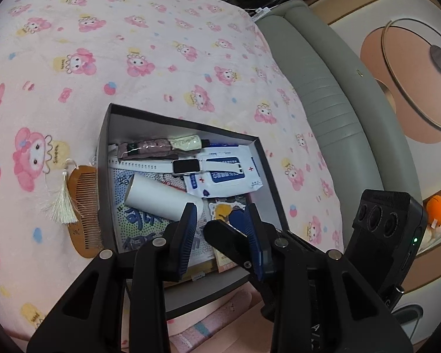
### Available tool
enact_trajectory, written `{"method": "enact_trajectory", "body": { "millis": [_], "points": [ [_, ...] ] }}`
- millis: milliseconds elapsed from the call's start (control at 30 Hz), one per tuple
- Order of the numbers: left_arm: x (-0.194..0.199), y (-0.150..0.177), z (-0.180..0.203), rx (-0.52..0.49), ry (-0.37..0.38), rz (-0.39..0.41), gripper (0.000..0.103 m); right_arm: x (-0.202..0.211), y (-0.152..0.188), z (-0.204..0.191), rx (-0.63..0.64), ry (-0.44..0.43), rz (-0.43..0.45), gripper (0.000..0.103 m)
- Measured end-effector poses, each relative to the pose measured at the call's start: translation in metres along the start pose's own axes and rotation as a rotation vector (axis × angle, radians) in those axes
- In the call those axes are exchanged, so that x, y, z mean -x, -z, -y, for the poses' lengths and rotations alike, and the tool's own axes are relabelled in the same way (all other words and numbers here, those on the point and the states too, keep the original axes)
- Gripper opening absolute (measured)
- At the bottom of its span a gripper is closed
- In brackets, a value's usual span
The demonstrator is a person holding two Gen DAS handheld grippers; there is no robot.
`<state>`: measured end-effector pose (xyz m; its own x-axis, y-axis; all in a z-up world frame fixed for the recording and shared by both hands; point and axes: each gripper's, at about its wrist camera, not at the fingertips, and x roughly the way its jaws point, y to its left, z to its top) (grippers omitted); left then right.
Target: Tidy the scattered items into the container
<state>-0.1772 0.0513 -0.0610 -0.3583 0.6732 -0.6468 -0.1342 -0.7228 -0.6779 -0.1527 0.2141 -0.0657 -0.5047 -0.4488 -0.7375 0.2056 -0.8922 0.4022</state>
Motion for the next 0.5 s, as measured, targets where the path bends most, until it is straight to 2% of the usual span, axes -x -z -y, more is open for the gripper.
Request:
{"method": "enact_trajectory", "body": {
  "millis": [333,433,500],
  "points": [
    [0.013,-0.003,-0.028,0.053,-0.059,0.041,0.032,-0.002,-0.001,0.009,-0.002,-0.002,0.003,0.044],
    [0.020,-0.002,-0.042,0.049,-0.149,0.081,0.032,0.004,-0.001,0.025,-0.017,0.068,0.022,0.044],
    [0.022,-0.002,-0.064,0.062,-0.233,0.080,0.032,0.005,-0.002,0.032,-0.032,0.073,0.024,0.044]
  ]
}}
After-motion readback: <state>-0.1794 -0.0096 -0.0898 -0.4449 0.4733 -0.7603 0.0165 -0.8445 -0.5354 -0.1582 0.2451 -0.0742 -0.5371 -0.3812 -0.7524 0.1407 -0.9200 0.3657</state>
